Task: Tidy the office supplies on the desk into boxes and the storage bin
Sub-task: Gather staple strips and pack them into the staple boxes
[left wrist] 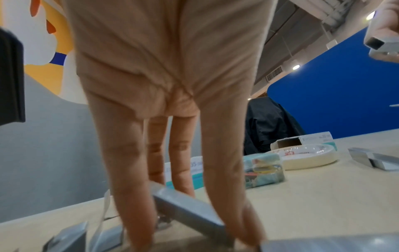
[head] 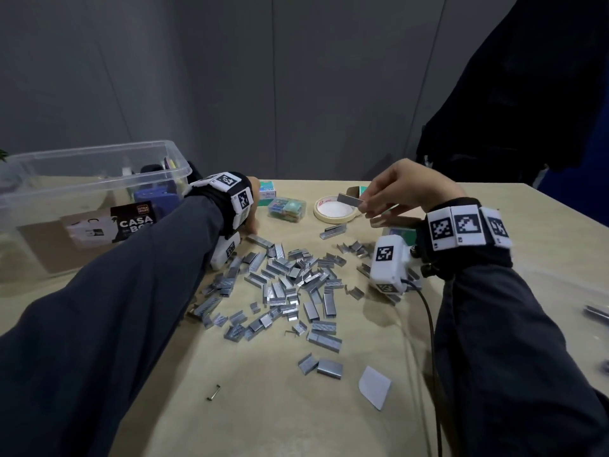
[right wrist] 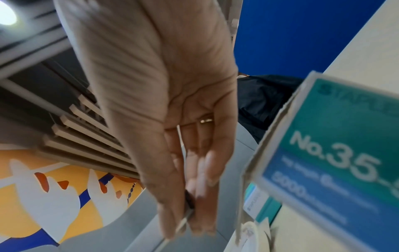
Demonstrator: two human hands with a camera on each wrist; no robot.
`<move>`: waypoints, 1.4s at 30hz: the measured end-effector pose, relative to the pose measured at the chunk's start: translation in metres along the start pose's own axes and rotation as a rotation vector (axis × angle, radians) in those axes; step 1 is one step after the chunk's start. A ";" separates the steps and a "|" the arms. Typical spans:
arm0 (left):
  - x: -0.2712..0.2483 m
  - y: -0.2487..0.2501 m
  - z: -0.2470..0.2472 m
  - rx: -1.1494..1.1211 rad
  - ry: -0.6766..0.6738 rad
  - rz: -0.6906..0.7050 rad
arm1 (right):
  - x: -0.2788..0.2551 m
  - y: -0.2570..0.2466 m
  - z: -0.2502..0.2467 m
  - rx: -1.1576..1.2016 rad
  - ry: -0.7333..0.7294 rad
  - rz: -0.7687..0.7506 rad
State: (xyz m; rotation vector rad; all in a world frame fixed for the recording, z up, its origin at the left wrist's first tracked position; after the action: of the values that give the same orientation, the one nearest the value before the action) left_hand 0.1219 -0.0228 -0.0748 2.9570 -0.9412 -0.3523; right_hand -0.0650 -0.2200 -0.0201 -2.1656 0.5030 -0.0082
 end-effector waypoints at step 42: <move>-0.043 0.067 0.020 0.347 -0.143 0.452 | 0.010 -0.005 0.014 -0.095 0.010 -0.014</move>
State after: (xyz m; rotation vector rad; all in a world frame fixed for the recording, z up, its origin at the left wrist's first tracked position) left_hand 0.0454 -0.0524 -0.0801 2.8976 -1.8068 -0.4214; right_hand -0.0512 -0.2101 -0.0265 -2.2630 0.5030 -0.0027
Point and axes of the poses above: each hand's wrist, its own x-axis towards the middle knuckle, its own z-axis out of the palm, y = z × x, the point moved 9 cm from there along x, towards the middle knuckle, and after that the axes turned 7 degrees about z, right-handed, at the moved point
